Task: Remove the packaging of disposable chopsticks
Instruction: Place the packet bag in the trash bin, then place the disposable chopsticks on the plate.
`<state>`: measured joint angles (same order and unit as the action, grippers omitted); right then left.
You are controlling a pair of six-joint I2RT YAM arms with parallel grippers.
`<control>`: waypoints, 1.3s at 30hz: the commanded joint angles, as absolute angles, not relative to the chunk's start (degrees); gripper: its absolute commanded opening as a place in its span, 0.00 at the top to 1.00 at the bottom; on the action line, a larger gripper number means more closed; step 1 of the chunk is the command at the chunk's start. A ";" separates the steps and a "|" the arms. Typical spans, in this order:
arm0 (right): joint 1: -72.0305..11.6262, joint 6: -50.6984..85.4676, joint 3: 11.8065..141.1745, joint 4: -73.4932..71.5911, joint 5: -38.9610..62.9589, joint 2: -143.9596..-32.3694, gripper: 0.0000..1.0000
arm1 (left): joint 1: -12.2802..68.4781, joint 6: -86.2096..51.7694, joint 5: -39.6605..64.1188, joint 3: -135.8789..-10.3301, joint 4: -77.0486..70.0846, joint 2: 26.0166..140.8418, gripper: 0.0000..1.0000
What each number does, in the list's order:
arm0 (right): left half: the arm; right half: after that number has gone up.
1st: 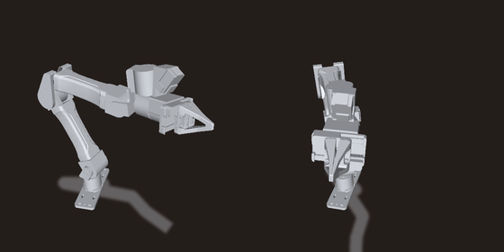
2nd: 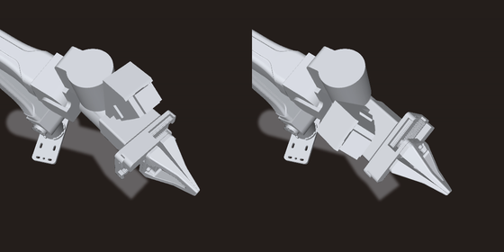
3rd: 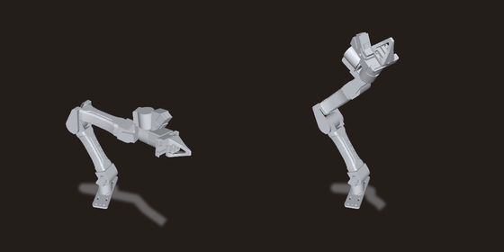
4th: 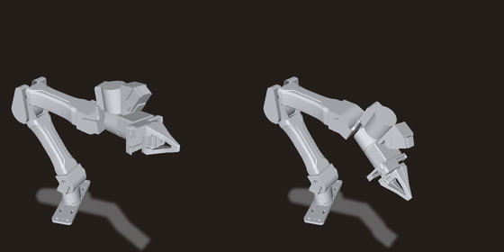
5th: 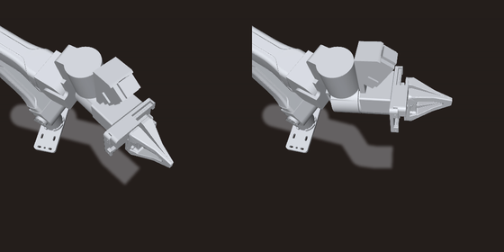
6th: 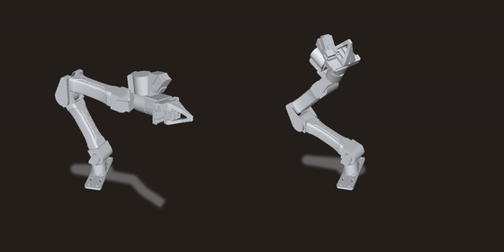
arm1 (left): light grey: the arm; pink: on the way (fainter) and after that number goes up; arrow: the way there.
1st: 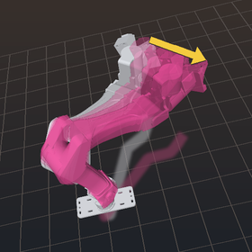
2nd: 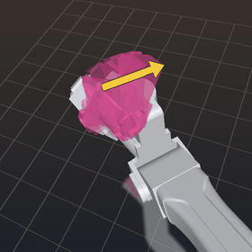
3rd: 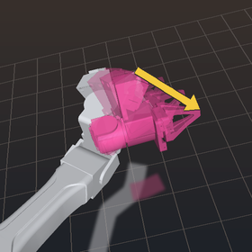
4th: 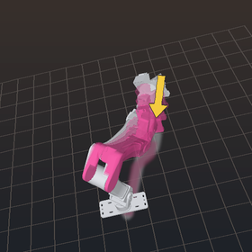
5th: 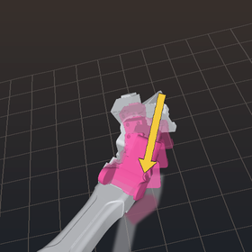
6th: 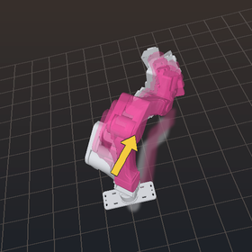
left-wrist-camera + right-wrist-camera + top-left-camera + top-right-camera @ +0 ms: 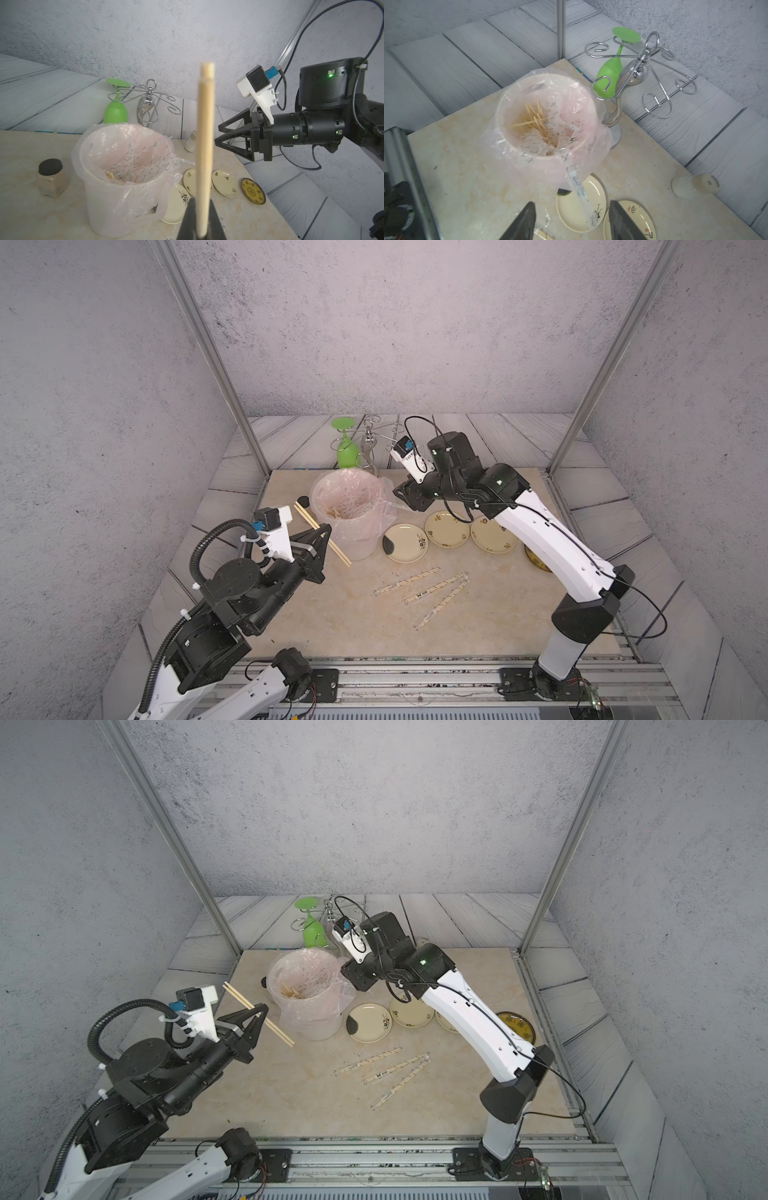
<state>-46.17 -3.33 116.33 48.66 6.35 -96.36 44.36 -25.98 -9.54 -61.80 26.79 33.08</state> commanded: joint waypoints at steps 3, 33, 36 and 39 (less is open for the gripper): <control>-46.46 2.51 100.09 33.99 32.88 -80.35 0.45 | 44.07 -20.64 10.27 -66.40 21.72 39.63 1.00; -49.26 16.99 81.33 16.43 45.26 -71.34 1.00 | 44.04 -28.97 27.44 -68.31 6.12 50.32 1.00; -49.22 19.93 81.71 16.25 46.83 -72.33 1.00 | 44.05 -28.17 24.67 -68.28 6.97 49.54 1.00; -49.22 22.13 81.87 17.36 47.72 -73.01 1.00 | 44.07 -27.92 21.58 -68.55 8.39 49.14 0.92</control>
<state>-49.39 16.69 81.87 16.67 45.74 -72.36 44.53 -30.11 26.96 -66.87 7.86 50.50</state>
